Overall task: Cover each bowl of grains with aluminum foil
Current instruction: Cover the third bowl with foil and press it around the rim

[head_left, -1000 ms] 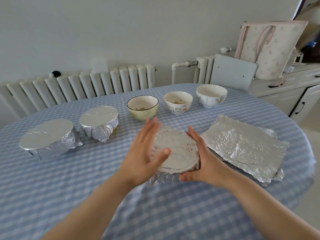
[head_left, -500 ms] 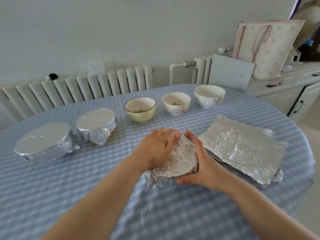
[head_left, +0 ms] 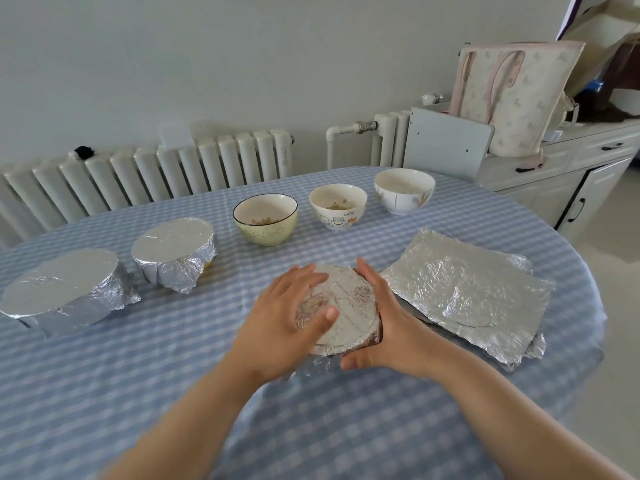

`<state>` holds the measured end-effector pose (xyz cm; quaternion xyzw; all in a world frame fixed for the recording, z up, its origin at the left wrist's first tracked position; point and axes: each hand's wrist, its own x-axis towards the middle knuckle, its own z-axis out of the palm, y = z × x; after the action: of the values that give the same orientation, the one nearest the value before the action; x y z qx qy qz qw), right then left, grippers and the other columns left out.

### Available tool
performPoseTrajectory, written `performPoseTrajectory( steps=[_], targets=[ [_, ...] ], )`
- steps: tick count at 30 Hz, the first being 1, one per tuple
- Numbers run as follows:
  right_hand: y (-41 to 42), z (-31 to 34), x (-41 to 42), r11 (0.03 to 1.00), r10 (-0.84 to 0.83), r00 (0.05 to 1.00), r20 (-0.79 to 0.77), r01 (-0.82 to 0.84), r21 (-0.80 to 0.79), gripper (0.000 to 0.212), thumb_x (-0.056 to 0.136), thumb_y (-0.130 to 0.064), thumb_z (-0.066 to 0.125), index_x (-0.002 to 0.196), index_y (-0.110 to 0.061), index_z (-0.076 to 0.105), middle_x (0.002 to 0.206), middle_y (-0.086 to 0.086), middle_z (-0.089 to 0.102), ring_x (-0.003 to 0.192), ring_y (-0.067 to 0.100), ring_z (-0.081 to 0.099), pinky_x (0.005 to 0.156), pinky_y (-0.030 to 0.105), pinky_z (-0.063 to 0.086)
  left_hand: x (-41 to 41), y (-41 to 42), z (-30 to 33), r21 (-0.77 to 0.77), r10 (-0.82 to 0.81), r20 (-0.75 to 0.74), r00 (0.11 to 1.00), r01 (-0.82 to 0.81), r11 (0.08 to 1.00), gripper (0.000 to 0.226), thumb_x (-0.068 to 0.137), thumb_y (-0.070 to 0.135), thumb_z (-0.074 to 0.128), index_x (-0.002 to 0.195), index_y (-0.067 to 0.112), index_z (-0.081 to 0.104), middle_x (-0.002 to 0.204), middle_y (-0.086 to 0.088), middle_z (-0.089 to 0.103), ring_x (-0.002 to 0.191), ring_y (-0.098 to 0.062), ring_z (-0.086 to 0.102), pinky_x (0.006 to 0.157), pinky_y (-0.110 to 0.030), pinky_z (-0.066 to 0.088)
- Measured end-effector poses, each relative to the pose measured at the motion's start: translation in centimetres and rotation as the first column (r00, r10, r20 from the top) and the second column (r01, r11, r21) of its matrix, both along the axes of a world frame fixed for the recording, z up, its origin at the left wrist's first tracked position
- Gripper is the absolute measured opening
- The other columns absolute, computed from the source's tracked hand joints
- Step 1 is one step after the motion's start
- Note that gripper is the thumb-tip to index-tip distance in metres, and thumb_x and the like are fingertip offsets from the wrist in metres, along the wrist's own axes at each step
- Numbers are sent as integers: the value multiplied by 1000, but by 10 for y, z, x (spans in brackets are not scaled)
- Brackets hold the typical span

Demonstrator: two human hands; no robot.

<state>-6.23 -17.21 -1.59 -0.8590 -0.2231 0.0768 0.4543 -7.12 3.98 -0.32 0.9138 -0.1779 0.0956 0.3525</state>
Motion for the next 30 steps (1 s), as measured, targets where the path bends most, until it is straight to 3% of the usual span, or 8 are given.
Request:
performPoseTrajectory(
  steps=[5,7,11,14,16,22,25,30],
  targets=[
    [-3,-8,7,998,51,998,-34,-50,36,132,53,-59,85,140,-61,-14,155,-27,5,145,2,15,118,38,26,0,7,-11,136,48,-28,998,-44,990,116,53,102,29,148,36,32,160,15,14,147,-7,7,118,-31,14],
    [-7,-8,10,991,51,995,-90,-39,125,116,64,-58,77,141,-62,-10,154,-27,13,144,10,27,113,33,35,0,6,-8,176,52,-41,998,-44,983,124,48,104,28,150,33,26,160,15,13,147,-7,8,118,-32,15],
    [-10,14,1,906,-294,952,-82,305,293,100,63,-92,40,146,-40,21,138,-26,42,124,-12,41,89,7,38,-2,5,-5,202,55,-70,996,-40,978,130,45,104,27,153,32,17,161,13,8,146,-5,5,115,-28,13],
    [3,20,-2,824,-543,839,-2,534,193,70,74,-72,56,129,-33,40,117,-17,52,108,2,55,87,24,45,-2,5,-5,197,48,-72,996,-33,980,132,44,104,27,153,31,16,162,10,8,146,-6,5,114,-26,12],
    [15,18,-3,813,-582,811,53,582,28,52,82,-59,62,121,-29,48,109,-13,53,99,8,56,87,31,45,-2,4,-5,200,45,-73,996,-30,979,132,45,104,27,153,30,16,162,9,7,146,-6,5,113,-25,10],
    [26,8,-1,748,-663,745,70,662,45,7,89,-31,60,89,-26,64,80,-16,61,77,8,57,62,24,39,-4,4,-3,209,51,-97,994,-30,977,132,44,103,29,153,32,13,162,13,3,145,-3,2,115,-27,11],
    [28,7,-2,730,-683,727,70,679,83,10,90,-24,59,81,-29,60,72,-18,59,70,3,54,58,17,36,-4,4,-3,203,49,-99,994,-28,979,132,43,104,27,153,32,13,162,13,4,145,-3,2,115,-28,12],
    [28,7,-3,725,-688,723,62,683,86,14,91,-25,56,78,-27,64,71,-11,64,72,13,58,60,22,39,-4,4,-2,199,44,-98,994,-24,980,130,44,104,28,153,34,13,162,13,4,144,-2,4,114,-28,12]
  ],
)
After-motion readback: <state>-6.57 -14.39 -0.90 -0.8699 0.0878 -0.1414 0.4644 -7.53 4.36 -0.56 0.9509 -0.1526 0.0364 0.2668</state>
